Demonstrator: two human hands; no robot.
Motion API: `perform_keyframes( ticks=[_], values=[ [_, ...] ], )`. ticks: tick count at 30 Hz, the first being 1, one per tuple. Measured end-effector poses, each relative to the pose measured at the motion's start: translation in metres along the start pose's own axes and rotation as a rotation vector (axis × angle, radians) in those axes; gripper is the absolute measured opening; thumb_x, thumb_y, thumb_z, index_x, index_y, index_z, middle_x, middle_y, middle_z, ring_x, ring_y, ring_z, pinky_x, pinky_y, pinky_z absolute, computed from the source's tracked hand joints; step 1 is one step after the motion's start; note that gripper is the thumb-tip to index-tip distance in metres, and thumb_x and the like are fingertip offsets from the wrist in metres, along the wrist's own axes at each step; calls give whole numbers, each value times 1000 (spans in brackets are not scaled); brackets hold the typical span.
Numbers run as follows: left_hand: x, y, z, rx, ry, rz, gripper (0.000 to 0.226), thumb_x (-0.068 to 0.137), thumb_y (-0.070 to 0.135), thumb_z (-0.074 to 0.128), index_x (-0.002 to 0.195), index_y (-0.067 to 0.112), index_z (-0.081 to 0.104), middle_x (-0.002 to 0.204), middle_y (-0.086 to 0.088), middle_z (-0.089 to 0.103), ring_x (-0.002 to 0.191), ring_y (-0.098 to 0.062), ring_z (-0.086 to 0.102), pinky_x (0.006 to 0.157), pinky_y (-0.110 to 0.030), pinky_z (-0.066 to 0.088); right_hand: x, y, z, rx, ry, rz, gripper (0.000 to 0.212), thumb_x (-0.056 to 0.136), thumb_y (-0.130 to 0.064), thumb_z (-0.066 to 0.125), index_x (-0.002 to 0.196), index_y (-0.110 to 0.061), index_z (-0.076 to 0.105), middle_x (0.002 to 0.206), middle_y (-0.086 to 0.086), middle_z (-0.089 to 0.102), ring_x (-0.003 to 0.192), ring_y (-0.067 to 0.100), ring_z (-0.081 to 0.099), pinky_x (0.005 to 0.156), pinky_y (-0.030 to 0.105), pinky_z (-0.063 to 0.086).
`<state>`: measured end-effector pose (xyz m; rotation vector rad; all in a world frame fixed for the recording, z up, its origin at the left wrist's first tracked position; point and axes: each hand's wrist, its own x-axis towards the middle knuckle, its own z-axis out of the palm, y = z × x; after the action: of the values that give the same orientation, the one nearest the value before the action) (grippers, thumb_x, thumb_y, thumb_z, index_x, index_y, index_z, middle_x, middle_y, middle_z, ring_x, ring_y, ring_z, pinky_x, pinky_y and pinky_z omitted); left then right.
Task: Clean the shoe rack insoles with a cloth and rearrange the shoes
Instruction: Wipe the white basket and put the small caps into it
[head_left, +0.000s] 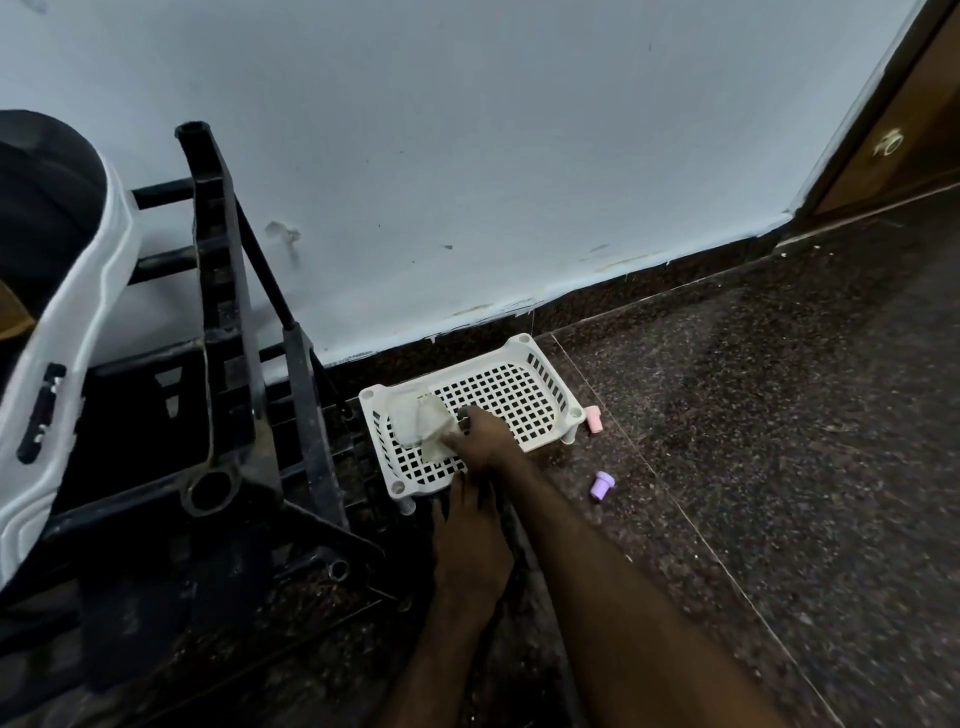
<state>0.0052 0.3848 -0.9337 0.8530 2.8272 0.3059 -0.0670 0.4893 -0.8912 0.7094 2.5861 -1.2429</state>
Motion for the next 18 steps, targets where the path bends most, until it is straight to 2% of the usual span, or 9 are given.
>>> perform_keyframes(
  ticks=[2,3,7,10,12,13,15,16,18],
  values=[
    [-1,0,4,-38,18,7,62,82,28,69,140,11,53,144,-7,53,134,-29,47,100,-52,46,2,1,2,55,19,16,52,90,-31,68,134,-8,53,124,12,65,114,27,61,91,30,45],
    [-2,-1,5,-36,42,11,62,81,26,70,139,10,53,144,-8,53,134,-30,47,99,-52,47,3,1,4,72,28,25,51,88,-31,70,132,-9,56,122,11,66,112,26,62,89,28,45],
    [-5,-1,6,19,68,23,74,55,22,89,123,6,66,127,-12,66,116,-31,64,80,-52,58,5,2,7,136,116,78,34,86,-24,73,116,-10,68,111,11,70,105,24,65,83,26,47],
    [-7,-5,7,-3,69,34,78,49,24,90,122,8,68,127,-10,66,116,-29,64,80,-51,58,5,1,7,181,119,143,20,86,-18,72,102,-6,74,101,11,73,92,23,66,78,27,48],
    [-7,-7,7,-11,92,34,81,45,20,88,123,6,68,127,-11,66,116,-29,64,82,-52,56,1,-2,2,329,146,160,16,87,-13,69,97,-3,74,90,12,71,82,21,63,78,31,52],
    [-7,-6,4,-55,107,36,79,50,16,84,126,5,65,131,-11,63,119,-29,62,87,-53,55,-2,-4,-3,469,147,163,12,87,-9,66,96,-2,72,85,11,70,78,21,62,76,34,54],
    [-4,0,-3,-258,194,-9,63,71,6,69,132,6,60,140,-11,56,130,-29,53,104,-50,46,-16,-8,-16,813,90,163,12,90,1,59,95,-5,68,79,6,67,71,17,62,65,30,54],
    [-1,5,-10,-396,253,-75,54,78,-1,60,131,6,60,138,-11,57,130,-29,52,108,-46,42,-26,-9,-23,943,55,161,17,92,2,56,97,-9,67,79,4,67,69,14,62,60,26,52],
    [8,13,-28,-743,414,-295,40,82,-13,51,116,2,66,121,-13,66,118,-31,58,104,-39,44,-48,-5,-35,1069,14,141,22,92,-1,54,106,-12,67,85,5,66,74,14,59,60,24,49]
  ],
)
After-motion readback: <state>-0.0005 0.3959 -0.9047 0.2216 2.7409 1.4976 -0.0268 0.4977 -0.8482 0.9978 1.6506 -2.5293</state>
